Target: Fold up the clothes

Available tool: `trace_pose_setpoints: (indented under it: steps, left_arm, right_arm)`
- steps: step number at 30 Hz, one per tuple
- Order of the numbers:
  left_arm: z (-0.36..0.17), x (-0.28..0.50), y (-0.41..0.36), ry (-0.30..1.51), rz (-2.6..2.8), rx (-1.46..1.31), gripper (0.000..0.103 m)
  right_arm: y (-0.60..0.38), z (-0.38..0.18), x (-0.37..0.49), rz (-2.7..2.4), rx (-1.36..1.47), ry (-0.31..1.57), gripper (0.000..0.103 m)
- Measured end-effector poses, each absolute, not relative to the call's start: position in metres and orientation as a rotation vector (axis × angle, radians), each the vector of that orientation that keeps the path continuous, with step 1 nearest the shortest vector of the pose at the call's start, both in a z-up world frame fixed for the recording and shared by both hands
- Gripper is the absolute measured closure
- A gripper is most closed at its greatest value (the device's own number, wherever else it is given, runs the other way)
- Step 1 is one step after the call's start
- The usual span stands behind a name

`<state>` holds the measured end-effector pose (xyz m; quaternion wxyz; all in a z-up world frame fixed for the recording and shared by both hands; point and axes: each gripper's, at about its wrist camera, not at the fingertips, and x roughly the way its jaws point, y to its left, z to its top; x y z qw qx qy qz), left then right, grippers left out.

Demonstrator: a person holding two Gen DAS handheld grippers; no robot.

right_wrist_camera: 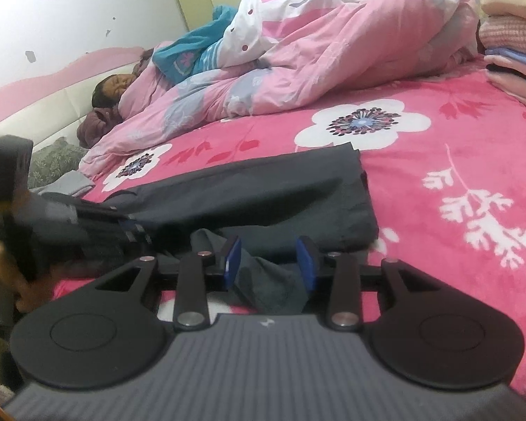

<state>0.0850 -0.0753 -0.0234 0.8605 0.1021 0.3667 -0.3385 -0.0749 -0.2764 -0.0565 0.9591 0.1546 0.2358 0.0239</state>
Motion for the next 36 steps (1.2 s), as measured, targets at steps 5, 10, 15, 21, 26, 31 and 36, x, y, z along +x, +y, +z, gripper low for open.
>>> trace_pose_setpoints:
  steps: [5,10,15,21,26,31,36]
  left_arm:
    - [-0.047,0.135,-0.036,0.985,-0.757,-0.119,0.100]
    - [-0.073,0.185,0.003,1.192,-0.787,-0.469,0.100]
    - [-0.091,0.200,0.023,1.253,-0.803,-0.639,0.100]
    - [-0.085,0.194,0.027,1.200,-0.893,-0.677,0.100]
    - [-0.087,0.186,0.021,1.205,-0.892,-0.597,0.100]
    - [-0.091,0.185,0.021,1.205,-0.897,-0.589,0.099]
    - [-0.086,0.180,0.016,1.180,-0.912,-0.547,0.095]
  right_arm:
    - [-0.276,-0.057,-0.075,0.051,0.302,0.470,0.068]
    - [-0.276,-0.058,-0.076,0.053,0.290,0.461,0.068]
    - [-0.262,-0.055,-0.076,0.160,0.248,0.467,0.068]
    - [-0.239,-0.068,-0.057,0.219,0.116,0.604,0.070]
    - [-0.270,-0.061,-0.050,0.042,0.253,0.520,0.071]
    - [-0.313,-0.051,-0.080,-0.037,0.468,0.421,0.069]
    - [-0.347,-0.080,-0.101,-0.059,0.795,0.500,0.058]
